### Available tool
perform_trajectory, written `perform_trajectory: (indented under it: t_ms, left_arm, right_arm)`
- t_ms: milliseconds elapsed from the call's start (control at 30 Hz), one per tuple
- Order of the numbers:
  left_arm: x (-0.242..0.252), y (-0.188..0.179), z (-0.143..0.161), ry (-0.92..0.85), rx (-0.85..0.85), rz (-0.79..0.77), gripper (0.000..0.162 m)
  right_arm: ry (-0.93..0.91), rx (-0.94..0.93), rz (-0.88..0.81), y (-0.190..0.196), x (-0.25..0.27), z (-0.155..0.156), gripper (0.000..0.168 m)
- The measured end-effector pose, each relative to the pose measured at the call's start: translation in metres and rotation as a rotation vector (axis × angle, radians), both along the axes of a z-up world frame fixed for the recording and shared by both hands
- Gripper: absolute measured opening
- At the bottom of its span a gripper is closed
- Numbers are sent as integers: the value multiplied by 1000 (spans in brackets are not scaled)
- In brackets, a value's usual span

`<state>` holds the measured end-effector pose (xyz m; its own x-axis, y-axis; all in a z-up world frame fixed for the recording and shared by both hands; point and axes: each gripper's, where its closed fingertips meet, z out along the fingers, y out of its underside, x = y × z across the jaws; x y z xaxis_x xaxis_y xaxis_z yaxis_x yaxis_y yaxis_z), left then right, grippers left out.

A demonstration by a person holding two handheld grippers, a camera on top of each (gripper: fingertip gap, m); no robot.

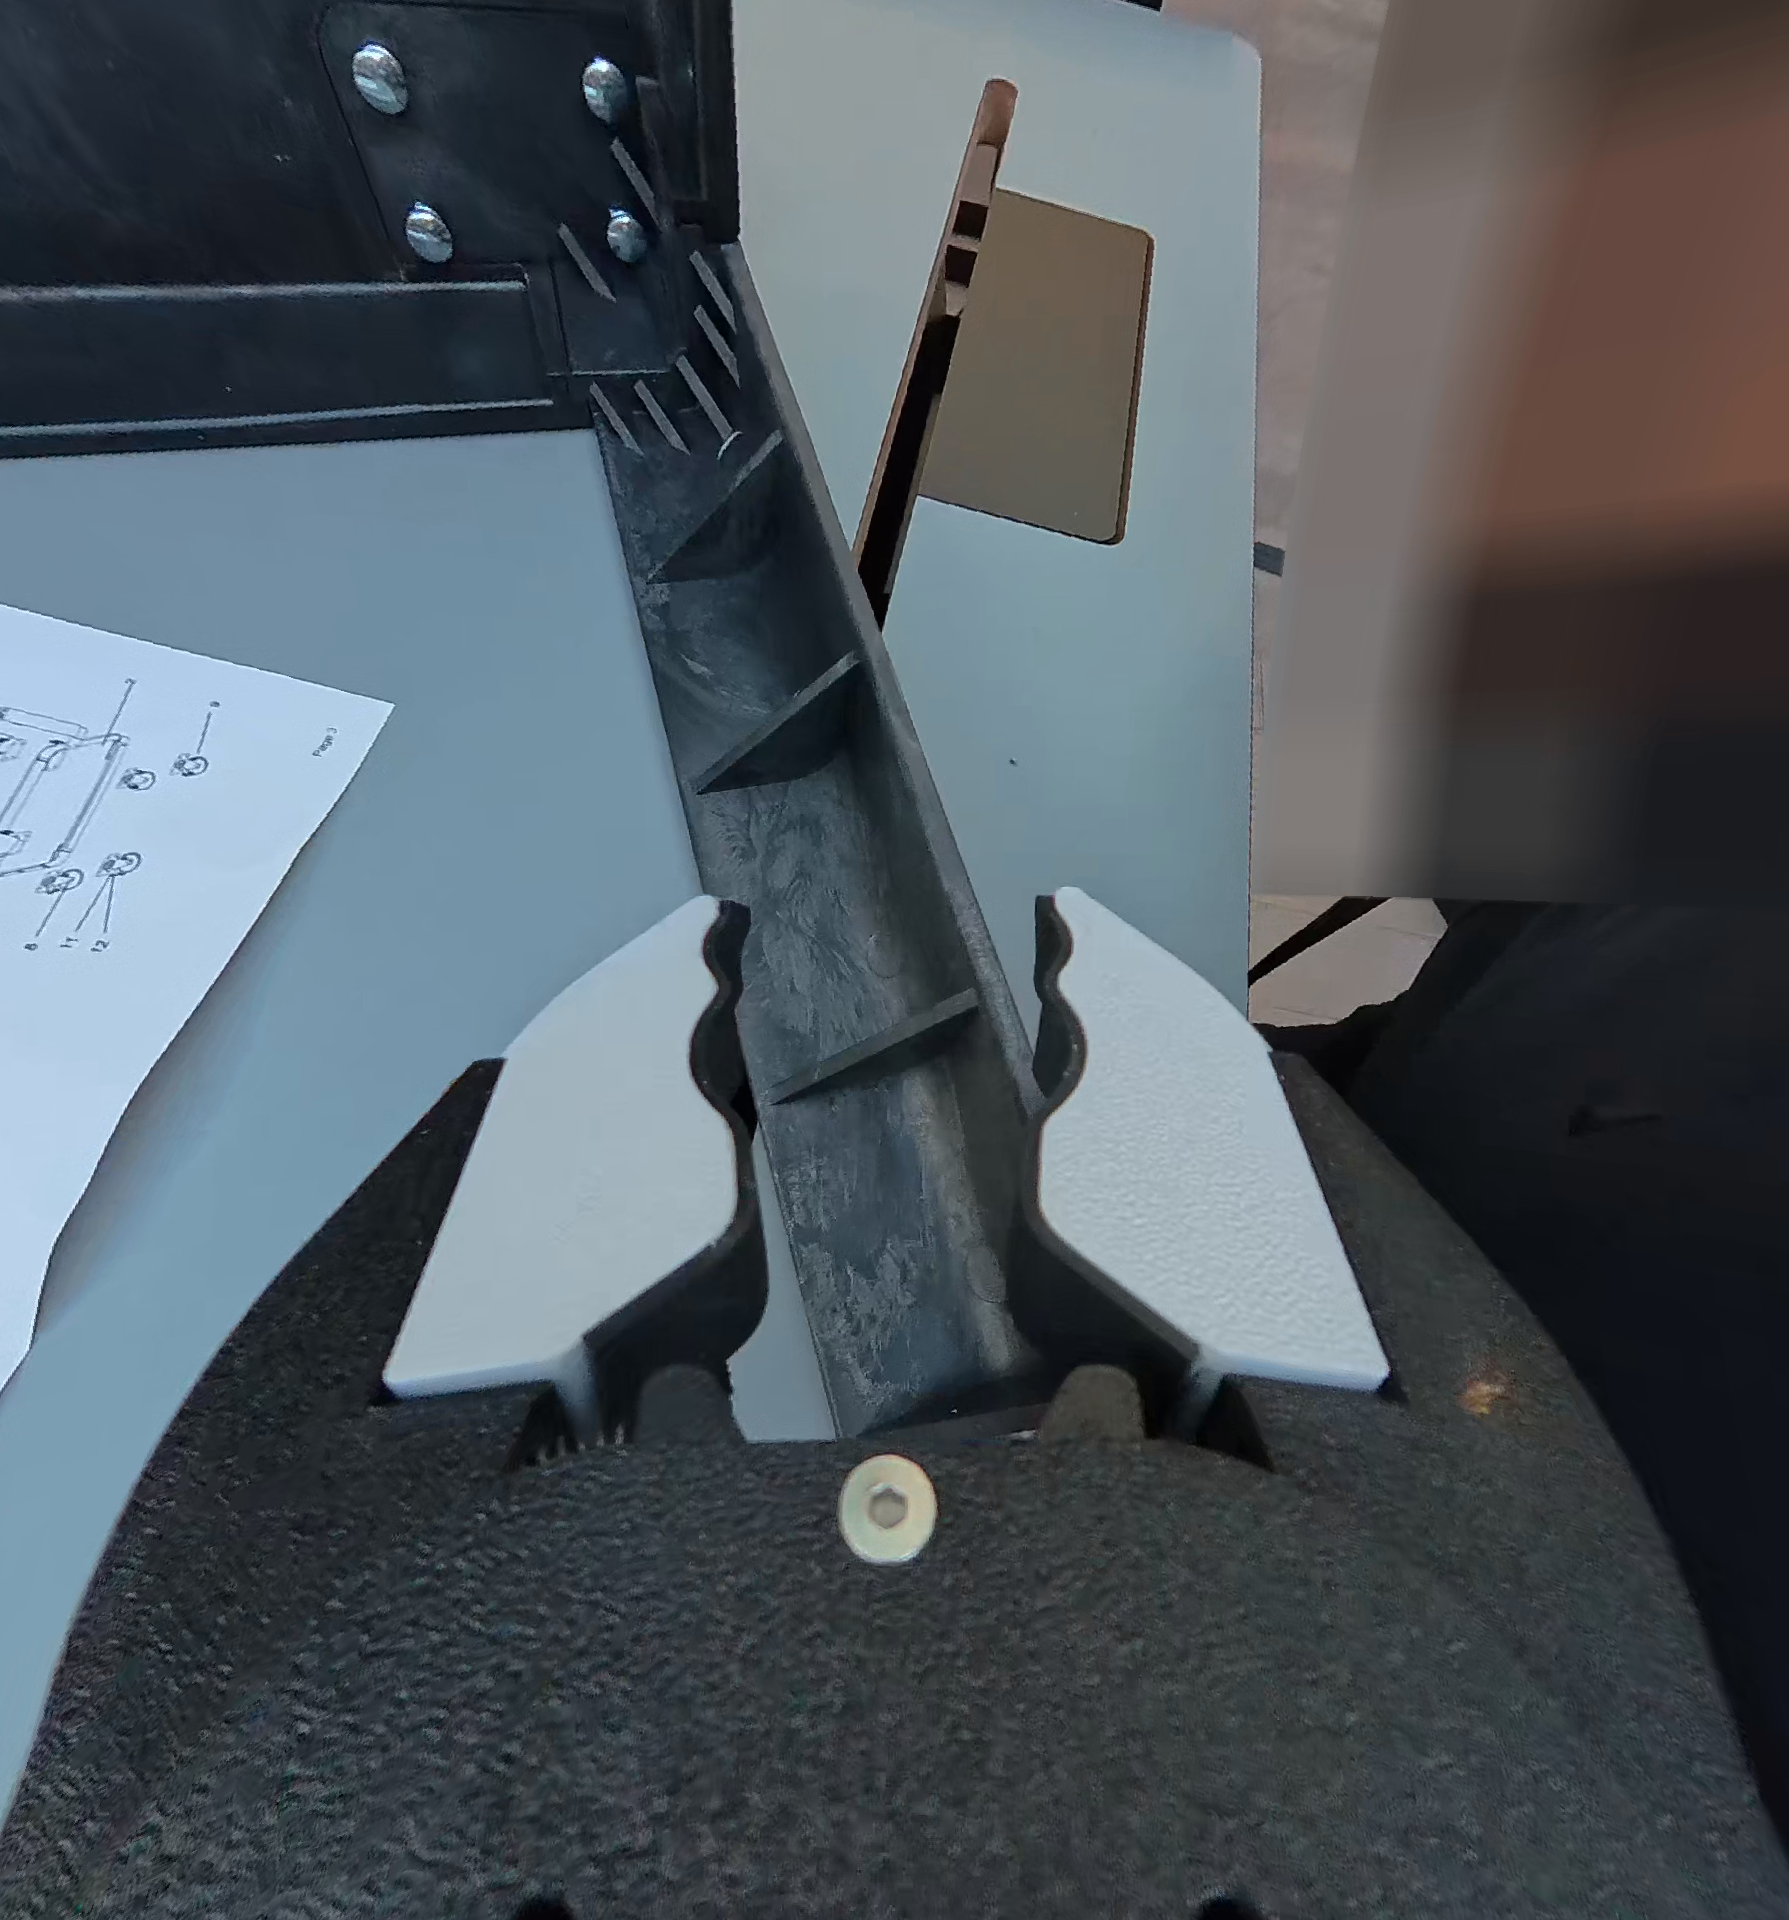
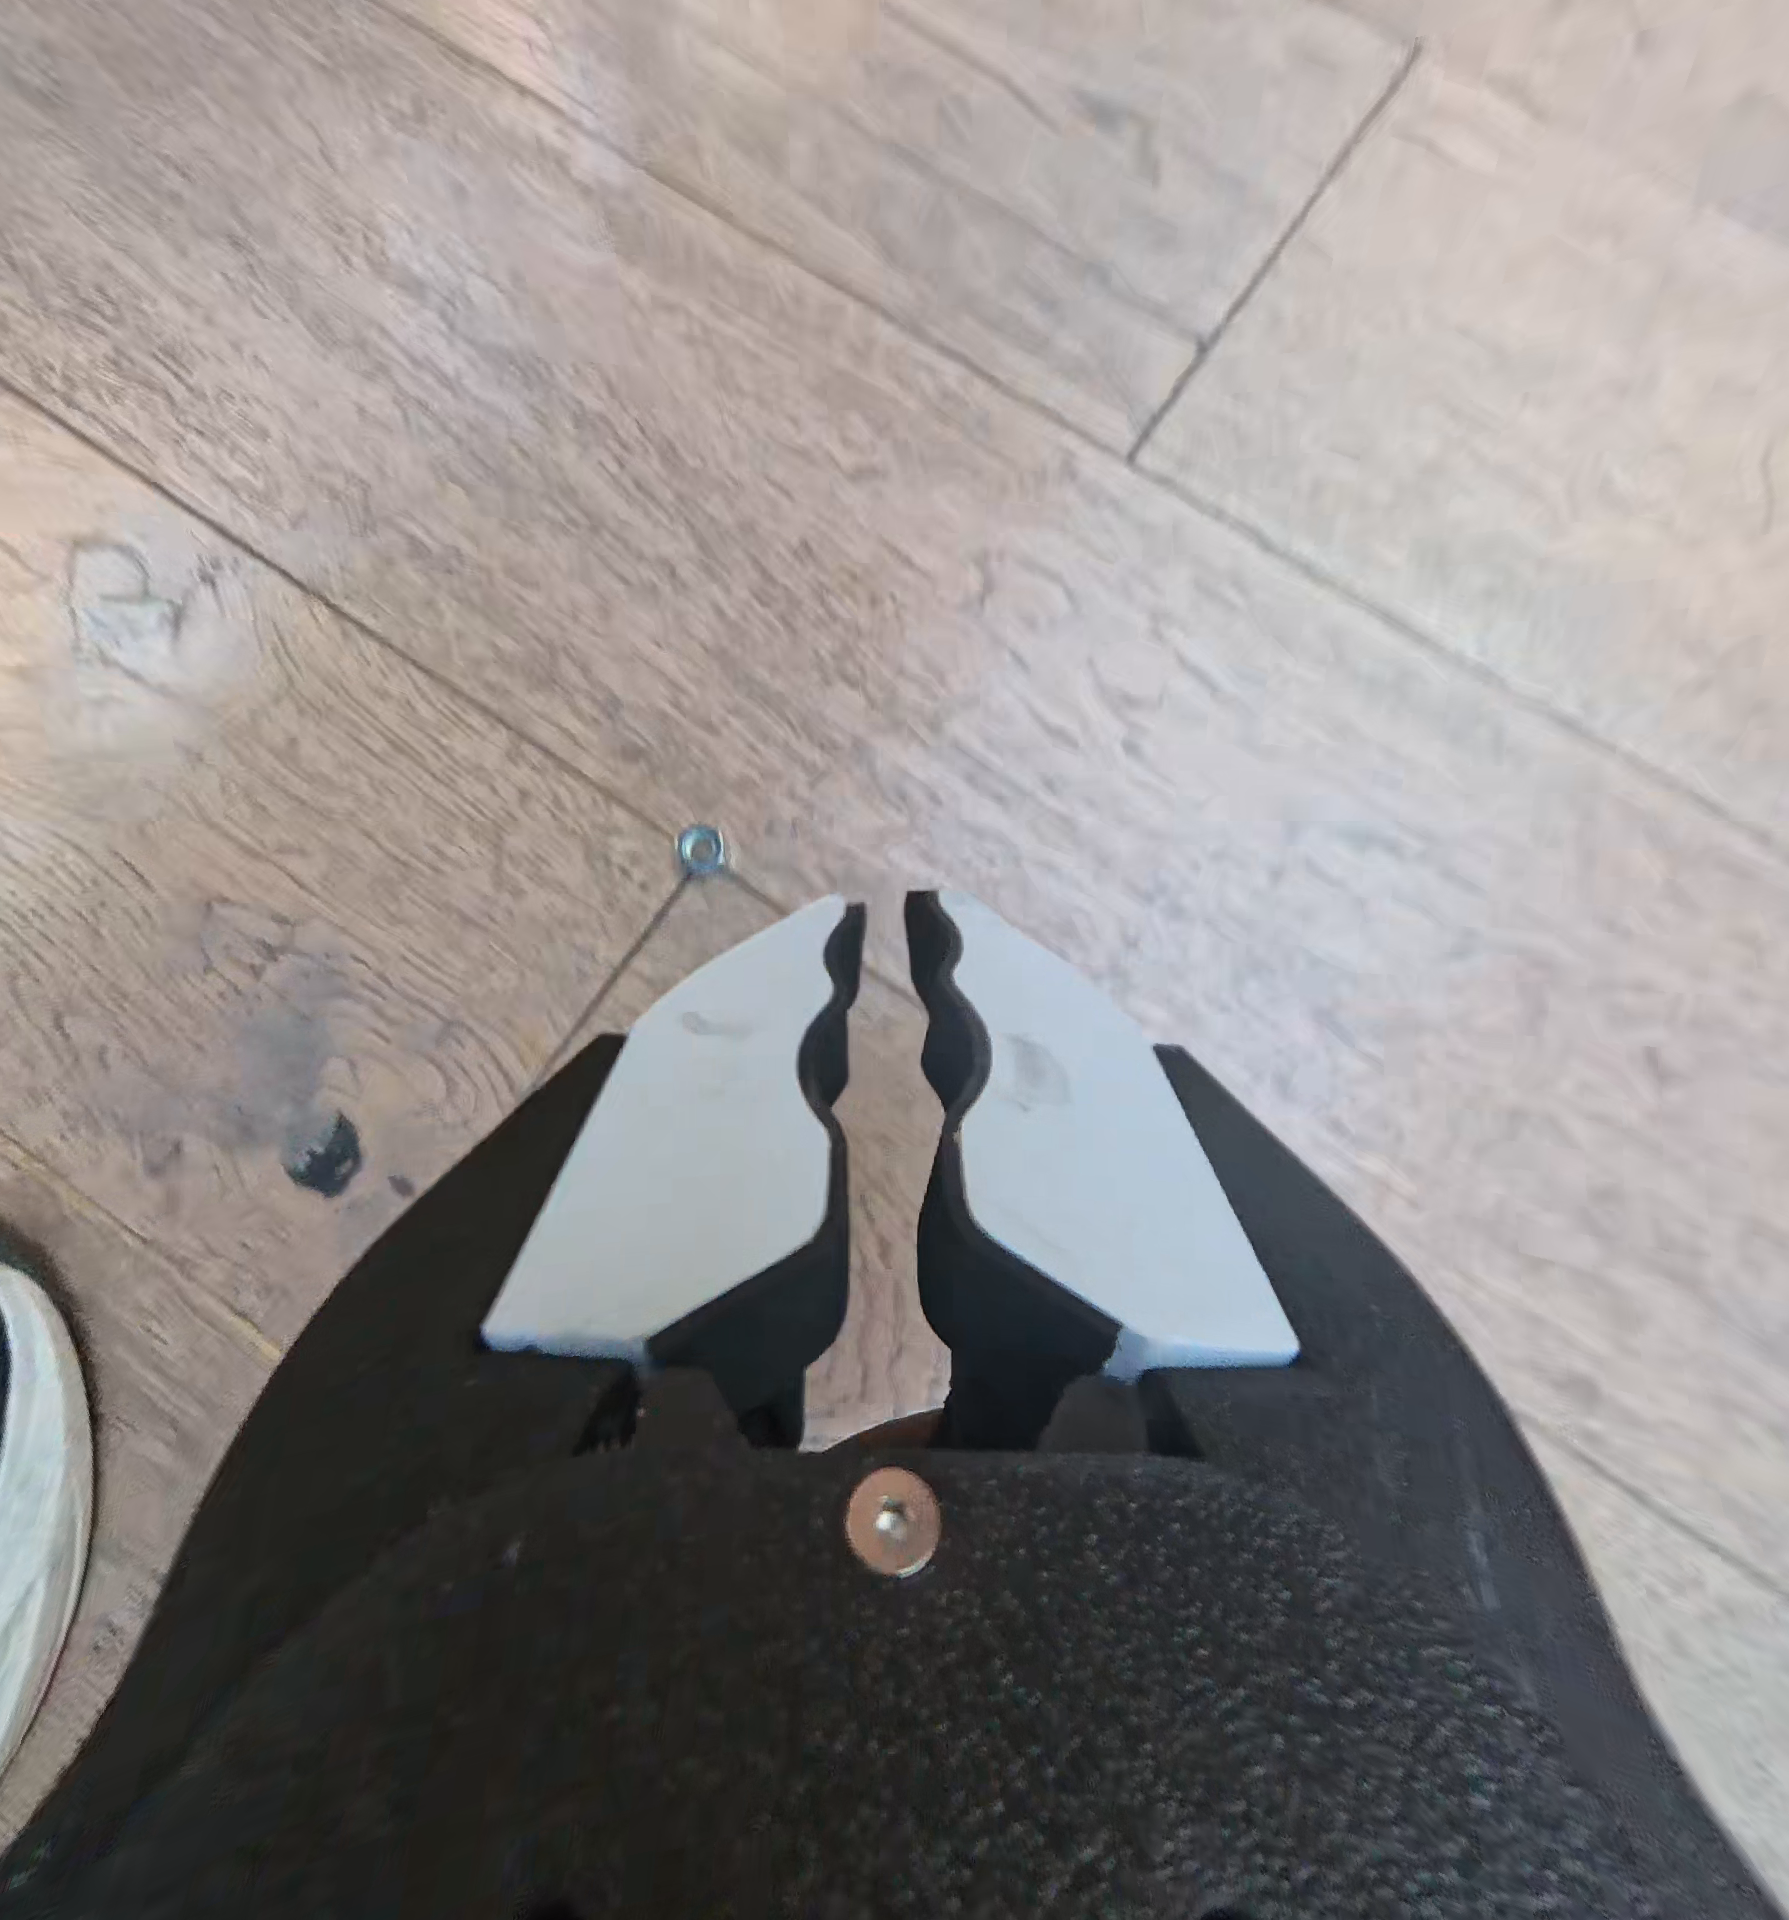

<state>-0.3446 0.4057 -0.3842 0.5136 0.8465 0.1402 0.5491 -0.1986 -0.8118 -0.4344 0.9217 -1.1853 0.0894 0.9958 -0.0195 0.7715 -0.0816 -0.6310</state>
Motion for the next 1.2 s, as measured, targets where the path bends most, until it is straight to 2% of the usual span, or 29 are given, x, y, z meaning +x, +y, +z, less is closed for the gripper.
perform_trajectory:
  t_ms: [67, 233, 467, 800, 933, 1033, 1200]
  left_arm:
    - [-3, 5, -5, -21, -11, -10, 54]
    - [-13, 19, -19, -64, -41, -30, 54]
    - [-15, 21, -24, -92, -101, -10, 55]
    - [-22, 20, -33, -116, -103, 2, 54]
    - [-23, 17, -35, -126, -104, 14, 54]
    - [-24, 15, -38, -133, -102, 23, 54]
    - [-25, 13, -41, -142, -96, 31, 54]
  right_arm:
    - [-21, -5, 14, -10, 9, -19, 13]
    - [-23, -7, 77, -52, -7, -49, 24]
    - [-11, 35, 83, -51, -26, -63, 33]
    - [-44, 7, 177, -46, -36, -71, 31]
    - [-35, -5, 161, -47, -37, -72, 29]
    - [-32, -24, 158, -51, -39, -72, 14]
    - [-29, -42, 133, -51, -39, -72, 13]
